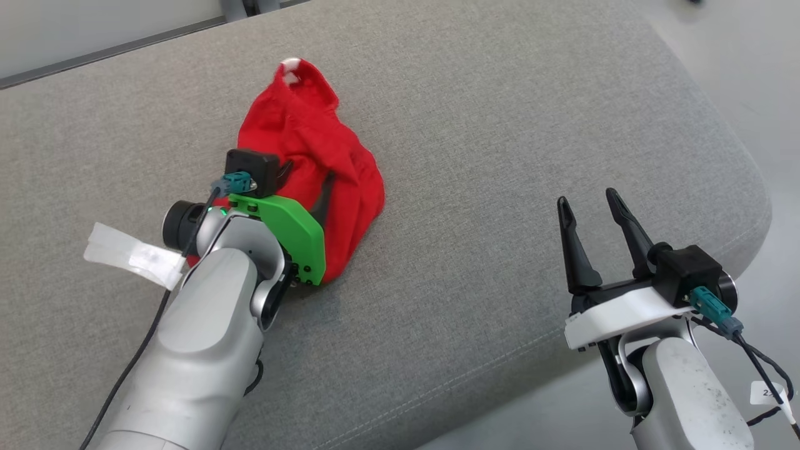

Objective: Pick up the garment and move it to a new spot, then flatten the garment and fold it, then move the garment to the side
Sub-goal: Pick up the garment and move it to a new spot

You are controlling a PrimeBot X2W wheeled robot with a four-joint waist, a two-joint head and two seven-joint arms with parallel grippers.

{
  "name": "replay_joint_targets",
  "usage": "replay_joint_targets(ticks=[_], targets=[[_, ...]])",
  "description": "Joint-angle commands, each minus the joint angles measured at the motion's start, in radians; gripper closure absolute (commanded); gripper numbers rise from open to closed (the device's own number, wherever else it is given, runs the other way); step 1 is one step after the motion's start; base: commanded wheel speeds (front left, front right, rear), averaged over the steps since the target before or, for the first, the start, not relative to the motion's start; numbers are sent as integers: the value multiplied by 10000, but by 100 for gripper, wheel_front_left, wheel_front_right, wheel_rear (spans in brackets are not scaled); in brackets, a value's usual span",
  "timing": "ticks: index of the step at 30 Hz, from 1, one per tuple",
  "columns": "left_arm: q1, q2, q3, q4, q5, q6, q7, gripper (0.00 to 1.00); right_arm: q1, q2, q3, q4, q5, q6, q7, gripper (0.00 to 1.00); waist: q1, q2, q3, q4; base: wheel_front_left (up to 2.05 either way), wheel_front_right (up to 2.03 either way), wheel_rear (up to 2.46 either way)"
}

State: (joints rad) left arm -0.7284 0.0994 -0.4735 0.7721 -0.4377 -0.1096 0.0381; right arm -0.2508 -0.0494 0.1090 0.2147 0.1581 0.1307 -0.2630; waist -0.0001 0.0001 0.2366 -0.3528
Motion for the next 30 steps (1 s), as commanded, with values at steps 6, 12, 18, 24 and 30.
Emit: replay_joint_targets(ticks=[6, 12, 18, 24, 30], targets=[[-586, -310, -469, 675, 126, -61, -734, 0, 91, -20, -180, 1, -47, 1, -38, 0, 1, -1, 1, 140, 0, 0, 0], [-324, -418, -721, 713, -39, -52, -1400, 0, 295, -24, -328, 45, -249, 1, -38, 0, 1, -1, -449, 916, 0, 0, 0], [520, -446, -1038, 417, -48, 55, -1865, 0, 641, -27, -504, 116, -431, 1, -39, 0, 1, -1, -900, 1730, 0, 0, 0], [1675, -457, -1298, -162, -156, 253, -2153, 0, 985, -26, -563, 200, -534, 1, -39, 0, 1, -1, -1252, 2293, 0, 0, 0], [2447, -363, -1688, -526, 142, 633, -2176, 0, 1148, -26, -521, 225, -584, 1, 27, 0, 1, -1, -1465, 2471, 0, 0, 0]])
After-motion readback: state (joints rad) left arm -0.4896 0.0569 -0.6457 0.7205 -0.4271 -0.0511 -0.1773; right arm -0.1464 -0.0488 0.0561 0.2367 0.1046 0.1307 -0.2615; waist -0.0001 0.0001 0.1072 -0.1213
